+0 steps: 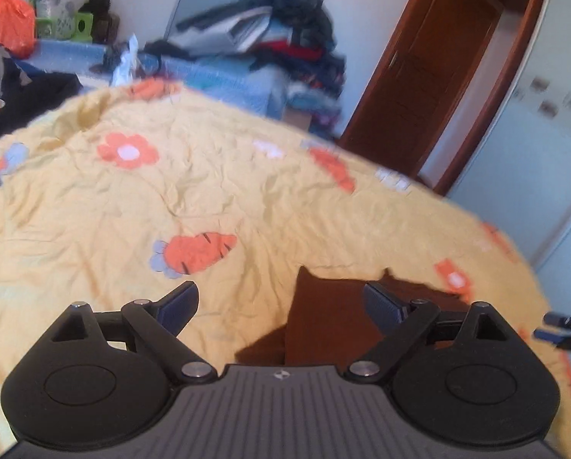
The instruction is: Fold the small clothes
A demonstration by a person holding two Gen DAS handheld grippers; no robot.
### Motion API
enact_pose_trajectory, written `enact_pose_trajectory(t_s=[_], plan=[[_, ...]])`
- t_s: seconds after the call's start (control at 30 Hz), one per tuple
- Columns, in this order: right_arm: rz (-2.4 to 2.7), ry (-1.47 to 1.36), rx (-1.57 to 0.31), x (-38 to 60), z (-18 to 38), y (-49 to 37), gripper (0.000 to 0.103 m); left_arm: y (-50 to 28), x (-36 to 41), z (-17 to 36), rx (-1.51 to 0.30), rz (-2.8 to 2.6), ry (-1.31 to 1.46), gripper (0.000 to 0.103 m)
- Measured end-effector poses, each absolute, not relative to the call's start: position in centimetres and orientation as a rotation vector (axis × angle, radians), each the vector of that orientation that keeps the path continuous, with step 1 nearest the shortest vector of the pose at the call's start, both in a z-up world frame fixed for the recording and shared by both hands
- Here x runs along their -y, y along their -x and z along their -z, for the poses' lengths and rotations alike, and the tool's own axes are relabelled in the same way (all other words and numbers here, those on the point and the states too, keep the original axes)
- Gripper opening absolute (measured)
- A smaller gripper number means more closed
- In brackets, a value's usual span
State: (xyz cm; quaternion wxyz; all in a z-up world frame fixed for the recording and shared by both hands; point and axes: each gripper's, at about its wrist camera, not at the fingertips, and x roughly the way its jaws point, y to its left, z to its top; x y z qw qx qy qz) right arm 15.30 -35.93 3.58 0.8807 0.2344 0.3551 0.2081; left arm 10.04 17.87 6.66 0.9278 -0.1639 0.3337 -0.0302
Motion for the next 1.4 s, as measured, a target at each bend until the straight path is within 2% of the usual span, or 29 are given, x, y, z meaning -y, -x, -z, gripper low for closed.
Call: enact_pose_trajectory(t_s=[0.03, 0.1, 0.17, 0.23, 0.27, 0.3, 0.33, 0.37, 0.43, 0.53, 0.63, 0.67, 0.7, 0.73, 0.77, 0.8, 0.83, 0.9, 1.03, 1.1, 1.17, 1.27, 1.4], plan=[[-0.421, -0.467, -0.761, 35.1, -3.2, -17.4, 0.086, -12.2, -16.6, -5.6, -0.718, 0.070, 0.304, 0.083], [-0.374, -0.415, -0.816, 33.2, -2.0, -21.5, 0.077, -16.2, -14.0, -3.1, -0.818, 0.040, 0.227, 0.054], [-0.354, -0.385, -0.880, 31.5, -0.6, -24.3, 0.067, -18.5, -12.3, -0.9, -0.896, 0.034, 0.180, 0.044], [-0.379, -0.359, -0.929, 30.1, 1.2, -25.0, 0.062, -19.2, -11.4, -0.2, -0.881, 0.049, 0.157, 0.042], [-0.394, -0.327, -0.937, 29.3, 1.5, -25.2, 0.059, -19.6, -10.8, -0.2, -0.886, 0.066, 0.136, 0.021], [-0.415, -0.284, -0.922, 28.6, 1.4, -25.0, 0.043, -19.9, -10.5, -0.3, -0.888, 0.091, 0.133, 0.009], [-0.444, -0.270, -0.943, 28.2, 1.6, -24.7, 0.028, -19.9, -10.3, -0.7, -0.870, 0.093, 0.121, 0.004], [-0.456, -0.279, -0.940, 28.2, 1.3, -24.3, 0.017, -19.5, -10.2, -1.3, -0.836, 0.081, 0.094, 0.004], [-0.453, -0.289, -0.856, 29.0, 0.0, -23.5, 0.017, -18.9, -10.4, -2.0, -0.786, 0.050, 0.059, 0.004], [-0.415, -0.364, -0.806, 30.7, 0.3, -23.7, 0.017, -19.8, -11.2, 0.1, -0.850, -0.004, 0.058, 0.003], [-0.399, -0.402, -0.857, 30.8, 2.9, -23.8, 0.019, -19.0, -11.1, -0.2, -0.820, -0.022, 0.056, 0.006], [-0.396, -0.415, -0.845, 30.6, 2.8, -23.3, 0.028, -18.5, -11.0, -0.7, -0.817, -0.030, 0.049, 0.007], [-0.391, -0.427, -0.854, 30.5, 2.4, -23.1, 0.042, -18.0, -10.8, -1.4, -0.808, -0.042, 0.036, 0.008], [-0.390, -0.437, -0.847, 30.6, 1.6, -22.6, 0.050, -17.3, -10.6, -2.2, -0.783, -0.047, 0.026, 0.008], [-0.392, -0.440, -0.807, 30.7, 0.5, -21.7, 0.065, -16.5, -10.3, -3.0, -0.751, -0.036, 0.029, 0.008], [-0.390, -0.434, -0.750, 30.8, -0.6, -20.6, 0.069, -15.9, -9.9, -3.7, -0.720, -0.007, 0.041, 0.009], [-0.394, -0.430, -0.709, 30.8, -1.7, -19.9, 0.069, -15.5, -9.3, -4.2, -0.703, 0.028, 0.052, 0.010], [-0.441, -0.422, -0.704, 29.8, -3.0, -19.3, 0.076, -16.0, -7.4, -4.3, -0.730, 0.097, 0.072, 0.018], [-0.430, -0.242, -0.749, 25.3, -1.5, -19.7, 0.080, -18.6, -4.2, -0.8, -0.856, 0.122, 0.073, 0.020], [-0.386, -0.181, -0.810, 24.5, 1.2, -20.9, 0.085, -18.2, -4.1, 0.4, -0.777, 0.116, 0.026, 0.026], [-0.375, -0.086, -0.737, 25.1, 3.0, -20.1, 0.085, -16.9, -3.9, 1.4, -0.691, 0.149, -0.060, 0.027], [-0.392, -0.145, -0.715, 26.0, 2.9, -19.6, 0.085, -16.5, -3.6, 1.5, -0.672, 0.140, -0.073, 0.028], [-0.389, -0.093, -0.729, 25.0, 2.3, -19.8, 0.090, -16.5, -3.1, 1.5, -0.666, 0.126, -0.094, 0.029]])
